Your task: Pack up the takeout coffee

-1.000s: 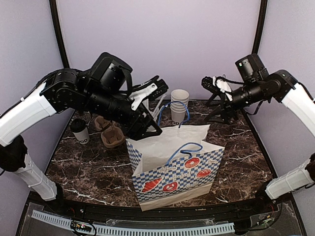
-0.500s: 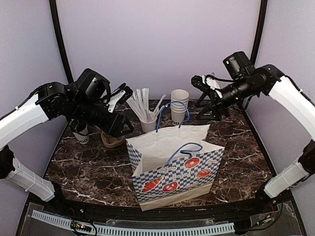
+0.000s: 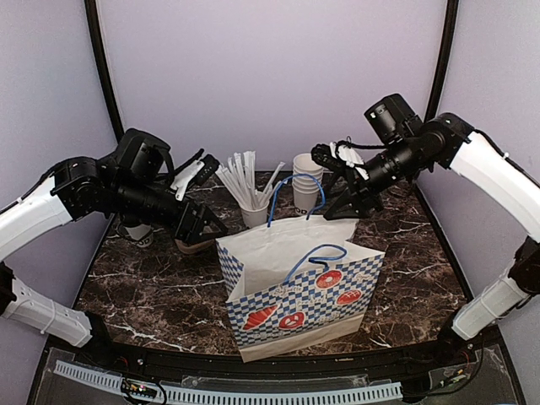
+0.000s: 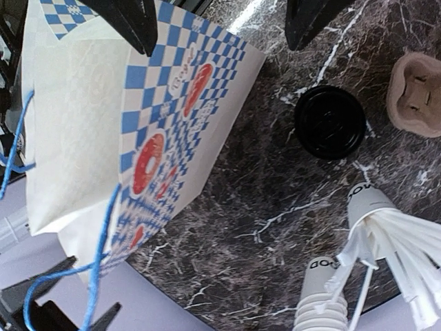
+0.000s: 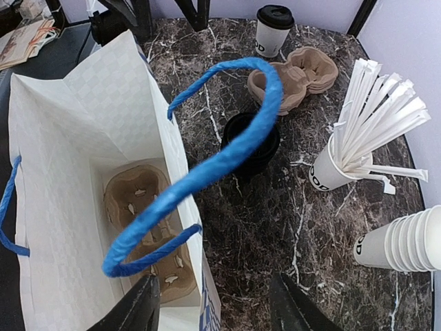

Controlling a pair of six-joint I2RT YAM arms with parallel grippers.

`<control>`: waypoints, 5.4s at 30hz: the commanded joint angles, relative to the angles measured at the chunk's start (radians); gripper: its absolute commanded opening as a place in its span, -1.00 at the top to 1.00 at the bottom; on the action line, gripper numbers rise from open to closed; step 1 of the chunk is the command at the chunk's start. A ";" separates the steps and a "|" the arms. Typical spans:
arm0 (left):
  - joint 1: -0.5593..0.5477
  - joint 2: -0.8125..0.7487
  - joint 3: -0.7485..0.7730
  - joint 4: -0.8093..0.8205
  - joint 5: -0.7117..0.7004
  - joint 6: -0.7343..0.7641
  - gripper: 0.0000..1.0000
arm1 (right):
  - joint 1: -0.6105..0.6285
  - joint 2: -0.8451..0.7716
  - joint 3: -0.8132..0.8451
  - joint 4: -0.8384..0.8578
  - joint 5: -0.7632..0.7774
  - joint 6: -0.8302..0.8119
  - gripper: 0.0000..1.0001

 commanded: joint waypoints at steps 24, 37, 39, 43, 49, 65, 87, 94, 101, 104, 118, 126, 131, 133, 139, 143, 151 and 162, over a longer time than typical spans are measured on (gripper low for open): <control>0.002 -0.037 0.000 0.214 0.061 0.133 -0.35 | -0.050 -0.039 0.042 -0.138 0.063 -0.067 1.00; 0.003 -0.007 0.019 0.278 0.052 0.157 -0.35 | -0.156 -0.282 -0.189 0.081 0.177 0.004 1.00; 0.003 -0.006 0.022 0.285 0.050 0.159 -0.35 | -0.156 -0.317 -0.228 0.107 0.172 0.006 1.00; 0.002 -0.001 0.026 0.300 0.044 0.160 -0.35 | -0.156 -0.350 -0.259 0.106 0.127 0.000 1.00; 0.003 0.012 0.014 0.340 0.017 0.158 -0.36 | -0.150 -0.396 -0.285 0.061 -0.041 -0.007 1.00; 0.002 0.074 0.026 0.411 -0.031 0.158 -0.37 | -0.109 -0.583 -0.457 -0.042 -0.236 -0.071 0.94; -0.025 0.785 0.864 0.129 0.241 0.389 -0.47 | -0.152 -0.534 -0.265 -0.017 -0.006 -0.004 0.44; -0.030 0.900 0.974 0.027 0.279 0.481 -0.41 | -0.253 -0.525 -0.235 0.010 -0.010 0.034 -0.16; -0.036 0.931 0.970 0.024 0.347 0.512 -0.25 | -0.320 -0.481 -0.234 0.055 -0.010 0.061 -0.23; -0.042 0.932 0.973 0.025 0.349 0.524 -0.17 | -0.341 -0.458 -0.232 0.066 -0.022 0.069 -0.23; -0.064 0.849 0.928 0.119 0.350 0.552 -0.41 | -0.398 -0.412 -0.214 0.073 -0.064 0.082 -0.25; -0.066 0.934 1.000 0.061 0.278 0.570 -0.24 | -0.412 -0.426 -0.209 0.071 -0.066 0.085 -0.25; -0.072 0.958 1.021 0.049 0.306 0.584 -0.05 | -0.415 -0.424 -0.207 0.070 -0.067 0.085 -0.25; -0.080 0.965 1.030 0.034 0.304 0.598 0.00 | -0.415 -0.424 -0.207 0.070 -0.069 0.085 -0.25; -0.103 0.973 1.038 0.018 0.301 0.628 0.41 | -0.418 -0.422 -0.208 0.074 -0.070 0.086 -0.25; -0.115 0.962 1.059 0.002 0.265 0.643 0.66 | -0.420 -0.425 -0.209 0.082 -0.043 0.085 -0.25; -0.146 0.852 1.013 0.040 0.119 0.676 1.00 | -0.518 -0.443 -0.277 0.292 0.195 0.165 -0.27; -0.268 0.700 0.861 0.144 -0.214 0.754 1.00 | -0.763 -0.351 -0.372 0.468 0.140 0.260 -0.27</control>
